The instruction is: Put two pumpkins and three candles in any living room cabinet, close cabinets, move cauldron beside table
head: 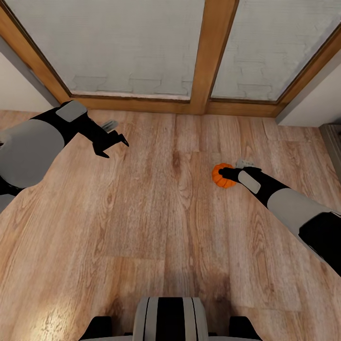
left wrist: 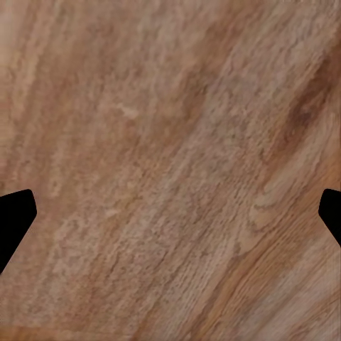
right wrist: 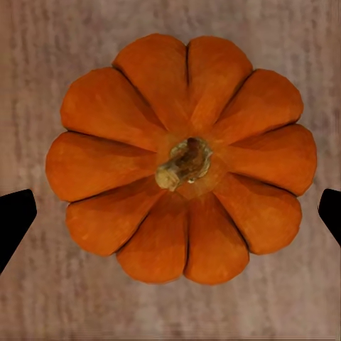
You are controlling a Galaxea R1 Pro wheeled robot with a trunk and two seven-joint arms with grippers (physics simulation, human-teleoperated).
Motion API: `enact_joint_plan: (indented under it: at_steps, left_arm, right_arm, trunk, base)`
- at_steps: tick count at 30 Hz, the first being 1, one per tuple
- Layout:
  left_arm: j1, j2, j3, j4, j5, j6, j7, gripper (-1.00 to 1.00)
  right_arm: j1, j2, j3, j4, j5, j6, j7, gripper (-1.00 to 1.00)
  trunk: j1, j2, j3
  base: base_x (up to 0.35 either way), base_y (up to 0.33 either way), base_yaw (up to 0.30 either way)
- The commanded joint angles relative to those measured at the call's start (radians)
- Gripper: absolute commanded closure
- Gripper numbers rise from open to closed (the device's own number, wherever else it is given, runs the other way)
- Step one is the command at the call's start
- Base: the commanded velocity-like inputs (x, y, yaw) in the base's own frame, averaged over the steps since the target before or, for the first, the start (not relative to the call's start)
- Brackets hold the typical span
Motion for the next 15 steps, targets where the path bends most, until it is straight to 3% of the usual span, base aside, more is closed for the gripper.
enact_joint_plan:
  at_steps: [1,4,15]
  left_arm:
    - [0.000,0.000,0.008,-0.001,0.003,0.003,0.010,-1.00]
    - [0.000,-0.001,0.008,-0.001,0.003,0.003,0.010,-1.00]
    - [0.000,0.000,0.008,-0.001,0.003,0.003,0.010,-1.00]
  right_arm:
    - [0.000,-0.001,0.007,-0.003,-0.008,0.003,-0.008,-1.00]
    - [0.001,-0.001,0.007,-0.003,-0.008,0.003,-0.008,-1.00]
    - [0.003,-0.001,0.007,-0.002,-0.008,0.003,-0.008,-1.00]
  trunk:
    - [0.000,0.000,-0.004]
    - [0.002,-0.001,-0.016]
    - [0.002,-0.001,-0.016]
  base:
    - [0.000,0.000,0.000]
    - [0.000,0.000,0.000]
    - [0.000,0.000,0.000]
